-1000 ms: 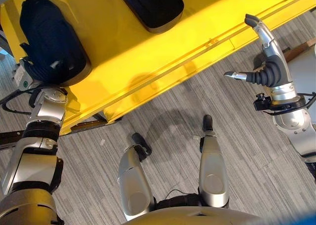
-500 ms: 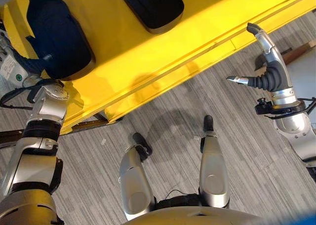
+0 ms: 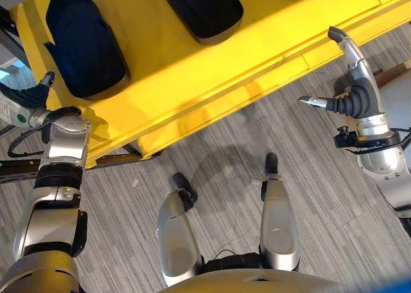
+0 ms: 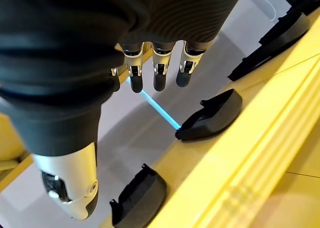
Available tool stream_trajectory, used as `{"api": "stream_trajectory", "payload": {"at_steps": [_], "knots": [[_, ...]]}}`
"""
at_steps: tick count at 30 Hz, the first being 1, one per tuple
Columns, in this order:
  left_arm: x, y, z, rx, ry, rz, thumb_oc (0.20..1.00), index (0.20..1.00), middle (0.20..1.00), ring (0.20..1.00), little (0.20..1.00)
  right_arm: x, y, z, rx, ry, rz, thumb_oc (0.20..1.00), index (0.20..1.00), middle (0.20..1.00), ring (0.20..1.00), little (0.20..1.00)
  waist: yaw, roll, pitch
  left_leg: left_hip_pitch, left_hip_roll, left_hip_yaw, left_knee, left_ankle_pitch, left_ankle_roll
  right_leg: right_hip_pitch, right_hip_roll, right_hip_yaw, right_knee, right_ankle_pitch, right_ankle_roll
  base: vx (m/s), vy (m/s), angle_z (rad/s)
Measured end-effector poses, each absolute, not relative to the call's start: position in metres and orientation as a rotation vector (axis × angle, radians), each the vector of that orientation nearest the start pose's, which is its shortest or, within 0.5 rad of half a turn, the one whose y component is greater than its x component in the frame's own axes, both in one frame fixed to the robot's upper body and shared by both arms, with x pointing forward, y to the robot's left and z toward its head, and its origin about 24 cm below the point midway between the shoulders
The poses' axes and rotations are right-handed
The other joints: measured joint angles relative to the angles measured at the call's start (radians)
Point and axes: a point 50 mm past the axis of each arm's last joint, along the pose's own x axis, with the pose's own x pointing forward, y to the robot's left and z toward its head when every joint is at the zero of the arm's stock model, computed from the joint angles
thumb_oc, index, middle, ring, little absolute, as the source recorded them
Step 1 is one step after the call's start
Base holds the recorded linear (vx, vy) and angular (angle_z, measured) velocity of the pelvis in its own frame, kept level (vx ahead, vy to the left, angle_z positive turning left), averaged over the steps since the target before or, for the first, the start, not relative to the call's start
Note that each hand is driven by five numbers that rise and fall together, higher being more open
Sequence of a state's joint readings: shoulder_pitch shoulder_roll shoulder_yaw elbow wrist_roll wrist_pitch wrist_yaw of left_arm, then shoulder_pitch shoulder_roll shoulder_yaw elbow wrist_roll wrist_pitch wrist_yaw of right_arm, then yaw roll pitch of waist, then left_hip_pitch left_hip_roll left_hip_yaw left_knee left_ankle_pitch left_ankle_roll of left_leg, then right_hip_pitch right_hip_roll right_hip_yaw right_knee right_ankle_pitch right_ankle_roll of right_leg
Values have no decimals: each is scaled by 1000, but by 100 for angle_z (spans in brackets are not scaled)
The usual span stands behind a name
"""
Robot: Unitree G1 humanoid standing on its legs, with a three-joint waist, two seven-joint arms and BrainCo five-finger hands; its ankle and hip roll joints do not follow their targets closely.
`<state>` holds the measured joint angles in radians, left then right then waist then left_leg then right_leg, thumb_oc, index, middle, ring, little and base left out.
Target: Move parts from the plastic box to the shelf.
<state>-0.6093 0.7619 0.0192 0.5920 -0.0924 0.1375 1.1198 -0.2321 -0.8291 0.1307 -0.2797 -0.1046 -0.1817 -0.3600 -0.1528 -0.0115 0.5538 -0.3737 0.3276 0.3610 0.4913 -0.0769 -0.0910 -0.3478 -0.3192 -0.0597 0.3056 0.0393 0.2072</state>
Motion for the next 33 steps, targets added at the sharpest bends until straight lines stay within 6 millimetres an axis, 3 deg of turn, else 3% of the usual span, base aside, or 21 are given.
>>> {"api": "stream_trajectory", "payload": {"at_steps": [4,10,12,14,17,21,24,28,31,33], "knots": [[297,337,203,521,-463,1297,1000,1000,1000,1000,1000,254,-204,198,-784,-755,-66,1000,1000,1000,1000,1000,11,0,-11,15,-5,-13,-48,22,-19,16,7,-19,-22,4,-8,-7,-115,7],[271,266,170,505,-643,976,1000,1000,1000,1000,1000,247,-202,181,-753,-741,-99,1000,1000,1000,1000,1000,63,28,-45,118,-28,-21,-205,107,-33,92,14,-63,-65,-2,-17,4,-153,11],[263,256,167,493,-680,938,1000,1000,1000,1000,1000,245,-202,178,-750,-738,-107,1000,1000,1000,1000,1000,66,36,-54,148,-34,-35,-242,125,-37,125,15,-86,-73,-8,-20,15,-173,26],[257,252,160,515,-697,913,1000,1000,1000,1000,1000,244,-202,173,-753,-728,-111,1000,1000,1000,1000,1000,82,45,-104,155,-37,-41,-277,138,-43,131,18,-99,-83,-13,-22,5,-210,17],[243,229,136,504,-664,664,1000,1000,1000,1000,1000,237,-200,154,-749,-669,-77,1000,1000,1000,1000,1000,107,52,-217,220,-35,-48,-376,181,-51,185,35,-134,-115,-23,-25,-3,-244,14],[232,198,144,255,-687,323,1000,1000,1000,1000,1000,234,-196,153,-722,-692,-77,1000,1000,1000,1000,1000,111,58,-229,249,-38,-54,-424,211,-45,208,41,-149,-128,-21,-28,-16,-155,6],[221,190,145,134,-661,136,1000,1000,1000,1000,1000,231,-194,150,-683,-691,-94,1000,1000,1000,1000,1000,113,63,-241,299,-38,-46,-463,211,-55,251,43,-164,-170,-20,-25,0,-62,-1],[214,174,123,-102,-477,-244,1000,1000,1000,1000,1000,233,-201,141,-534,-601,-104,1000,1000,1000,1000,1000,112,81,-295,332,-41,-32,-513,232,-50,288,53,-170,-234,9,-27,-6,0,-4],[212,163,112,-259,-380,-463,1000,1000,1000,1000,1000,239,-209,123,-432,-489,-130,1000,1000,1000,1000,1000,110,82,-316,356,-41,-17,-531,237,-53,307,59,-168,-256,19,-23,-15,10,-8],[212,154,94,-364,-278,-589,1000,1000,1000,1000,1000,241,-211,111,-370,-422,-127,1000,1000,1000,1000,1000,102,86,-326,378,-41,-10,-548,243,-62,326,64,-167,-272,25,-22,1,0,-8]]}}
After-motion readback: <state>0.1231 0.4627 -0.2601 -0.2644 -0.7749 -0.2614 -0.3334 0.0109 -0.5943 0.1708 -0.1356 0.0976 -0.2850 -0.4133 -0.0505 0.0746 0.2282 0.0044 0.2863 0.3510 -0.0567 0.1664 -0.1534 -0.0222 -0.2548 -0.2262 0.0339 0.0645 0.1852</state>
